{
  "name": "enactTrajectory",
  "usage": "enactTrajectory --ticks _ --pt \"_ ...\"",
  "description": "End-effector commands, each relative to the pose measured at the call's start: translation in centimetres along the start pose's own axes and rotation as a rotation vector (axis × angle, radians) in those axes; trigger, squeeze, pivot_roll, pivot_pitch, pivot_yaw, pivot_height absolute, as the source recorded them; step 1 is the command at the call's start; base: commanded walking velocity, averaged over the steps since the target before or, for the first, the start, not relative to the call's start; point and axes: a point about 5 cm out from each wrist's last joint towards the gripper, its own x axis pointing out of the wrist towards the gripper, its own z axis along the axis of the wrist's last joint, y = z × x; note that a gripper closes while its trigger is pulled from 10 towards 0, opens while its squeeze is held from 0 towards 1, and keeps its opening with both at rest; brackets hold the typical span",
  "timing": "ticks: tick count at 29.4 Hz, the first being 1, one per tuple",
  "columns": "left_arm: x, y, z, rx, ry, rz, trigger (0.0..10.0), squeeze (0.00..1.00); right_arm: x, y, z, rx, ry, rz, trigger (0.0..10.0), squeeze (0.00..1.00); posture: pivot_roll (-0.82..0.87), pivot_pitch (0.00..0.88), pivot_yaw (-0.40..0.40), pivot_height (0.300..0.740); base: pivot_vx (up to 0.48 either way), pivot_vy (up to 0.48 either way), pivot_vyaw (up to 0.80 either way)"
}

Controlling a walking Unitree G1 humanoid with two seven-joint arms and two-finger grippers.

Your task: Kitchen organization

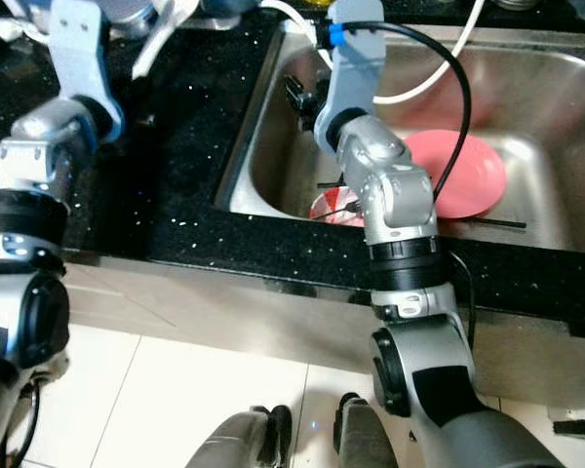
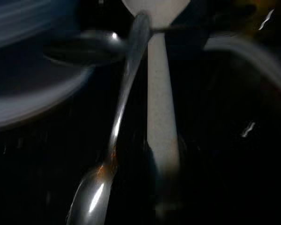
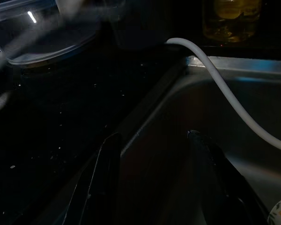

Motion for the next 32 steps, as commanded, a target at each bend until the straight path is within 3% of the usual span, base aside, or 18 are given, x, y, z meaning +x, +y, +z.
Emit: enactTrajectory --ticks 1,5,13,16,19,21,23,24,25,26,28,30,32 --pt "-0.1 -1.0 2.3 -0.105 -0.118 -0.089 10.0 0.0 -0.2 0.4 -0.3 0.012 0.01 0.013 10.0 0.0 0.05 0.267 0.113 0.74 0.0 0.0 0.0" --pt "-0.5 -2.0 3.6 -0.207 -0.206 -0.168 10.0 0.0 -0.3 0.4 -0.5 0.011 0.016 0.014 10.0 0.0 0.04 0.269 0.11 0.74 0.0 0.0 0.0" --pt "-0.6 -1.7 3.3 -0.218 -0.238 -0.125 10.0 0.0 -0.4 0.4 -0.6 0.011 0.021 0.014 10.0 0.0 0.04 0.27 0.102 0.74 0.0 0.0 0.0" --pt "-0.9 -1.3 3.7 -0.322 -0.286 -0.109 10.0 0.0 -0.4 0.5 -0.6 0.01 0.023 0.016 10.0 0.0 0.04 0.268 0.101 0.74 0.0 0.0 0.0" --pt "-1.1 -0.8 3.5 -0.376 -0.281 -0.059 10.0 0.0 -0.4 0.6 -0.6 0.011 0.024 0.019 10.0 0.0 0.04 0.268 0.097 0.74 0.0 0.0 0.0" --pt "-0.9 -0.6 2.5 -0.323 -0.206 -0.009 10.0 0.0 -0.4 0.7 -0.7 0.012 0.025 0.023 10.0 0.0 0.04 0.269 0.093 0.74 0.0 0.0 0.0" --pt "-0.9 -0.6 2.3 -0.308 -0.193 -0.002 10.0 0.0 -0.4 0.7 -0.7 0.012 0.025 0.024 10.0 0.0 0.04 0.269 0.093 0.74 0.0 0.0 0.0" --pt "-0.7 -0.7 1.9 -0.251 -0.159 0.012 10.0 0.0 -0.4 0.7 -0.7 0.012 0.025 0.025 10.0 0.0 0.05 0.269 0.093 0.74 0.0 0.0 0.0" --pt "-0.4 -1.6 0.6 -0.109 -0.052 -0.006 10.0 0.0 -0.3 0.7 -0.7 0.013 0.026 0.027 10.0 0.0 0.05 0.269 0.093 0.74 0.0 0.0 0.0" --pt "-0.4 -1.6 0.6 -0.109 -0.052 -0.006 10.0 0.0 -0.3 0.7 -0.7 0.013 0.026 0.027 10.0 0.0 0.05 0.269 0.093 0.74 0.0 0.0 0.0" --pt "-0.3 -2.6 -0.5 0.056 0.025 -0.044 10.0 0.0 -0.3 0.8 -0.7 0.014 0.026 0.028 10.0 0.0 0.05 0.269 0.093 0.74 0.0 0.0 0.0" --pt "-0.3 -4.6 -1.3 0.088 0.066 -0.159 10.0 0.0 -0.3 0.8 -0.6 0.015 0.024 0.028 10.0 0.0 0.05 0.269 0.093 0.74 0.0 0.0 0.0" --pt "-0.3 -4.6 -1.3 0.088 0.066 -0.159 10.0 0.0 -0.3 0.8 -0.6 0.015 0.024 0.028 10.0 0.0 0.05 0.269 0.093 0.74 0.0 0.0 0.0"
